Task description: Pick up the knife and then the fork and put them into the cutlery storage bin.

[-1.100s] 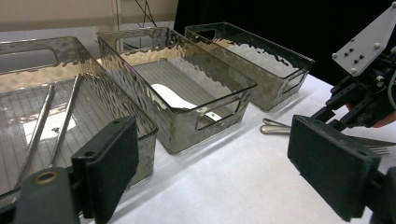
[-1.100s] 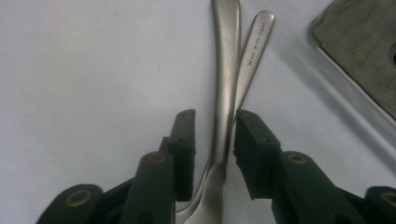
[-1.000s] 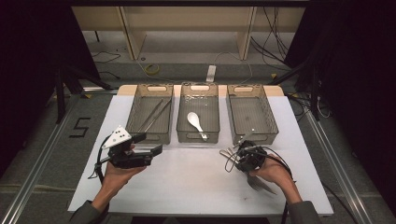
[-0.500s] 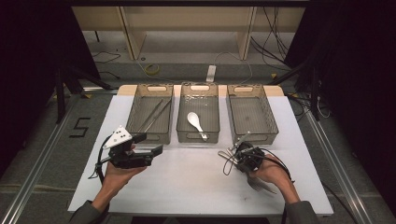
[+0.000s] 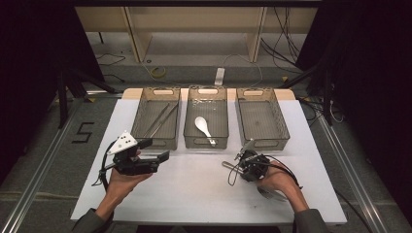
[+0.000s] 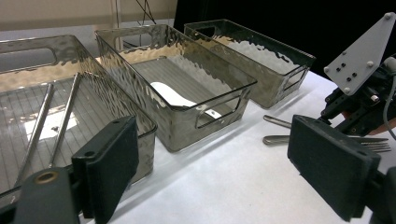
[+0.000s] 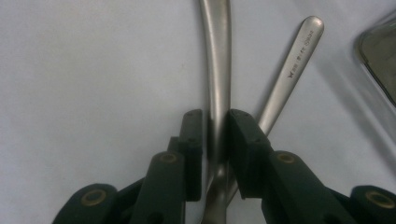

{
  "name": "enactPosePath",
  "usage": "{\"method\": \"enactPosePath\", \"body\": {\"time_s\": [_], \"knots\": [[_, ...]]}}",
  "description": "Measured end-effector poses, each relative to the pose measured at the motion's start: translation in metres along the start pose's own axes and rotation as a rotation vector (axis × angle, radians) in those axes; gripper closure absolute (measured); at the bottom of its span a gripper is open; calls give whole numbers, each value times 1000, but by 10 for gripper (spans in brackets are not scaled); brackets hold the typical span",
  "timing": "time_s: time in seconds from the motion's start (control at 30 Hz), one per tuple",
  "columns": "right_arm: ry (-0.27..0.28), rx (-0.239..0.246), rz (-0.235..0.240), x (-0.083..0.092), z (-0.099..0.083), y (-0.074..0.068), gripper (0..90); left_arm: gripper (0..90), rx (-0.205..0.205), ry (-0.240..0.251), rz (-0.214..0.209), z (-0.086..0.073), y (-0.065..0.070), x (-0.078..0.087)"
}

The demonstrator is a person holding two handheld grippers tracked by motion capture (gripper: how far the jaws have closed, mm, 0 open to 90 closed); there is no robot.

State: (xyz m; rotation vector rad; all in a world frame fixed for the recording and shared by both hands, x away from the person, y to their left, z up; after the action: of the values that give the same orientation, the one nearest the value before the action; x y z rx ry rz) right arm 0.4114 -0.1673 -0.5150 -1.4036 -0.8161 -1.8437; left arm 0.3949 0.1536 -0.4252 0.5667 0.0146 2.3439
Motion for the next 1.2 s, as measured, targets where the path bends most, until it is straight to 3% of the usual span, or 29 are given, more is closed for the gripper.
{"method": "enactPosePath", "body": {"time_s": [0.4,0.73,1.2], "knots": [[-8,11,12,0,0,-1,801,161,-1,1,3,0,0,0],[-7,20,-17,3,0,0,811,162,6,7,3,1,-1,1],[87,-22,-36,26,2,9,811,162,7,10,5,1,-2,2]]}}
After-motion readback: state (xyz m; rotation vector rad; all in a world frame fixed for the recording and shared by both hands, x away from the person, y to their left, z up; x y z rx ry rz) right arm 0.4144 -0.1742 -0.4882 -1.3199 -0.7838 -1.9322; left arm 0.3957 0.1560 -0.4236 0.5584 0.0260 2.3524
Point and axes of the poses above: each handheld gripper's, and its own axes: x roughly backward along the jaws, z roughly out of its top, y roughly to its right, the point moved 6 cm from there along -x, roughly forward along the jaws, and after that the axes turned 3 degrees about -y, right-handed, at the moved point
